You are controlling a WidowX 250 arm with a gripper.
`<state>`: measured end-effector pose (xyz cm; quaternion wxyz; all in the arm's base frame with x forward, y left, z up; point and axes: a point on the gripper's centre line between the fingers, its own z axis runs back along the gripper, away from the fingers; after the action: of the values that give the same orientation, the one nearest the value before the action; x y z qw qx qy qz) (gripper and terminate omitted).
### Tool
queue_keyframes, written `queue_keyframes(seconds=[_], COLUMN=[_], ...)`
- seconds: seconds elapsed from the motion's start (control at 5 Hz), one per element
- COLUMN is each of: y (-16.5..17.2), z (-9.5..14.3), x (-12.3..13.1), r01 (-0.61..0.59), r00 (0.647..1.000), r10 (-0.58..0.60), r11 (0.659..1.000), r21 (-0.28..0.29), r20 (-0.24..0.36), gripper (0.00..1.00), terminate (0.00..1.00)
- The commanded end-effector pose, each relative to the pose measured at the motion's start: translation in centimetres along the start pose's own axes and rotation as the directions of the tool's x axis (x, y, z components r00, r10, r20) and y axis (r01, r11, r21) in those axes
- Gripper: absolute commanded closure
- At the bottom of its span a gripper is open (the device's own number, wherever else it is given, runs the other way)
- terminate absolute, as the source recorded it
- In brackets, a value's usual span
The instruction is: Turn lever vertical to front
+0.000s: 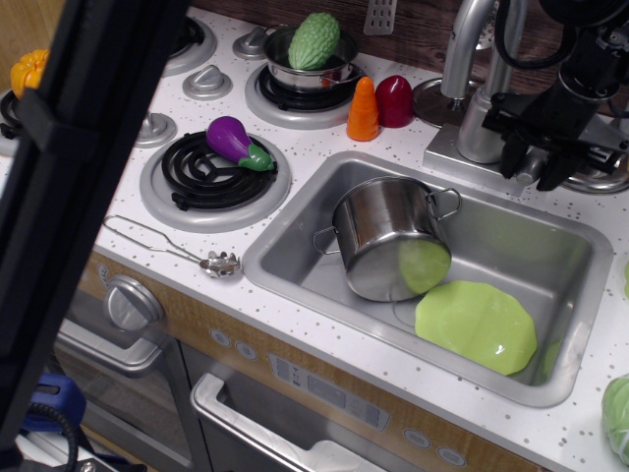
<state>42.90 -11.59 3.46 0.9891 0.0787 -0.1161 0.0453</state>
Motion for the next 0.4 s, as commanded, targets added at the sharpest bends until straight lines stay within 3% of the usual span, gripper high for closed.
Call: queue_keyframes(seconds=[0.0, 0.2], y=[0.2, 0.7], z=[4.9, 6.3], x=[1.8, 1.2], r01=[0.007, 0.011], r00=[0.993, 0.995], r10=[-0.011, -0.017], r11=[0.999, 0.998], r21=[0.036, 0.060], r20=[0.114, 0.100], gripper=[0.00, 0.00], terminate=[0.00, 0.00])
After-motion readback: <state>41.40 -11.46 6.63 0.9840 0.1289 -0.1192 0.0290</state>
